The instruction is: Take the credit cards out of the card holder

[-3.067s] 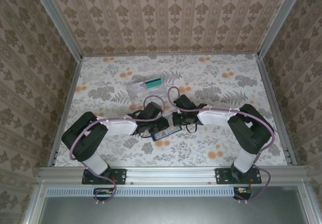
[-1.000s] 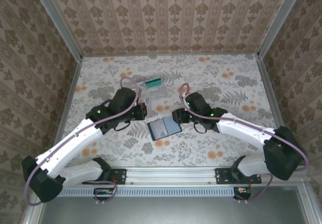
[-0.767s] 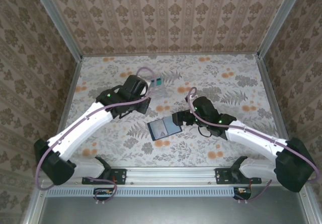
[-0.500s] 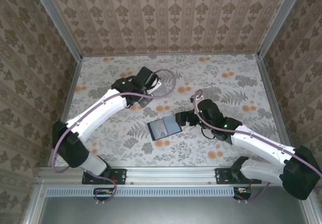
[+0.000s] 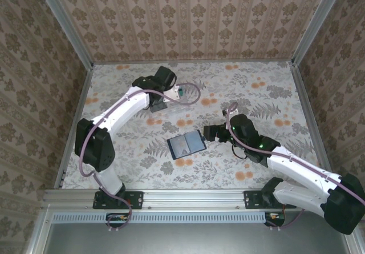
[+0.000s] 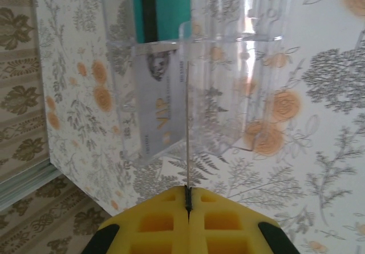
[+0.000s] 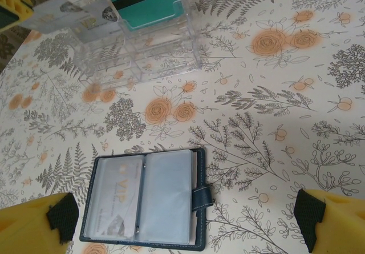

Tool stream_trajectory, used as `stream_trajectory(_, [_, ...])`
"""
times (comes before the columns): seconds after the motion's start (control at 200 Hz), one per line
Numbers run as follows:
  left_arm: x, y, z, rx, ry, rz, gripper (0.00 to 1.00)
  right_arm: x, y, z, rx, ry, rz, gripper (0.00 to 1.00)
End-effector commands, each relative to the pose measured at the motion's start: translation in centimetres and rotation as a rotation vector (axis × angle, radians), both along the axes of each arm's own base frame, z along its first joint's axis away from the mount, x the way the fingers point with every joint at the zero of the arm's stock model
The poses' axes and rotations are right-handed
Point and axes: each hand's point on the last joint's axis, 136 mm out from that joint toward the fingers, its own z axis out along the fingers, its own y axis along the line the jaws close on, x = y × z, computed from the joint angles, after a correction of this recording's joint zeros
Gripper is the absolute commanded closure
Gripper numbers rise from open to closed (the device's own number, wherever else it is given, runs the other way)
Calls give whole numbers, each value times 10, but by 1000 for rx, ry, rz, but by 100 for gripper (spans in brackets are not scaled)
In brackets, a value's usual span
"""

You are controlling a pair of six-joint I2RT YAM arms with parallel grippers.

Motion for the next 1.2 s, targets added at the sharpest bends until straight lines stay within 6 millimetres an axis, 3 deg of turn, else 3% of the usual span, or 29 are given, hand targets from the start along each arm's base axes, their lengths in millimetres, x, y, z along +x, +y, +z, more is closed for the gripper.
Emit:
stream_trajectory(0.0, [15, -2, 3, 5, -13, -43, 100, 3, -6, 0, 12, -8, -39, 0])
stream_trajectory(0.445, [36, 5, -15, 11, -11, -9, 100, 5, -5, -6, 10, 10, -41, 0])
stream_trajectory(1.195, [55, 14, -47, 37, 21, 33, 99, 6, -4, -11, 3, 30, -37, 0])
